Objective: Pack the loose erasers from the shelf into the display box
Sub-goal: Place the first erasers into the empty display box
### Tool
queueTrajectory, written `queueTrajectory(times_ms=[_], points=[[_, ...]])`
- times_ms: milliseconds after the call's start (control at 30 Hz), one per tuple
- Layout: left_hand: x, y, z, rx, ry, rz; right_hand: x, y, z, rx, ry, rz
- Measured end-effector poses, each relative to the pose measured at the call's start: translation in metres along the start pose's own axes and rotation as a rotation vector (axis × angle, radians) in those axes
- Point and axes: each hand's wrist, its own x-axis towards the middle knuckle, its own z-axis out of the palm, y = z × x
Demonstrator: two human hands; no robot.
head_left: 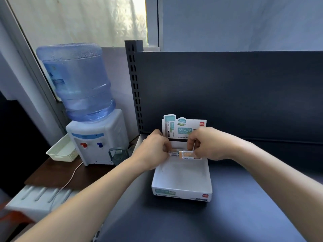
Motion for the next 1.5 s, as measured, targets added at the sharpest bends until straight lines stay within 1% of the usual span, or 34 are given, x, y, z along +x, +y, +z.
queueTrajectory(times_ms=[200, 333, 600, 767, 933, 1033, 1133, 1233, 1400, 1500], points=[[-0.008, -0.006, -0.007, -0.111, 0.029, 0.028, 0.006, -0.011, 0.011, 0.004, -0.015, 0.038], [-0.013, -0.010, -0.012, -0.177, 0.061, 0.039, 0.011, -0.017, 0.017, 0.041, 0.011, 0.056], [-0.022, -0.018, -0.016, -0.171, 0.085, 0.048, 0.016, -0.024, 0.027, 0.053, 0.085, 0.096], [-0.026, -0.017, -0.019, -0.183, 0.082, 0.077, 0.015, -0.023, 0.031, -0.052, 0.059, 0.209], [-0.028, -0.015, -0.020, -0.174, 0.068, 0.104, 0.018, -0.026, 0.037, 0.019, 0.075, 0.235], [-0.026, -0.011, -0.021, -0.169, 0.065, 0.136, 0.010, -0.025, 0.031, 0.045, 0.137, 0.240], [-0.019, 0.004, -0.023, -0.191, 0.066, 0.193, -0.006, -0.018, 0.022, 0.070, 0.218, 0.245], [-0.010, 0.030, -0.019, -0.188, 0.071, 0.296, -0.027, -0.002, 0.011, 0.066, 0.292, 0.287], [-0.001, 0.096, -0.003, -0.201, -0.001, 0.491, -0.079, 0.049, -0.010, 0.024, 0.375, 0.464], [0.003, 0.141, 0.013, -0.199, -0.048, 0.564, -0.115, 0.090, -0.021, -0.008, 0.407, 0.583]])
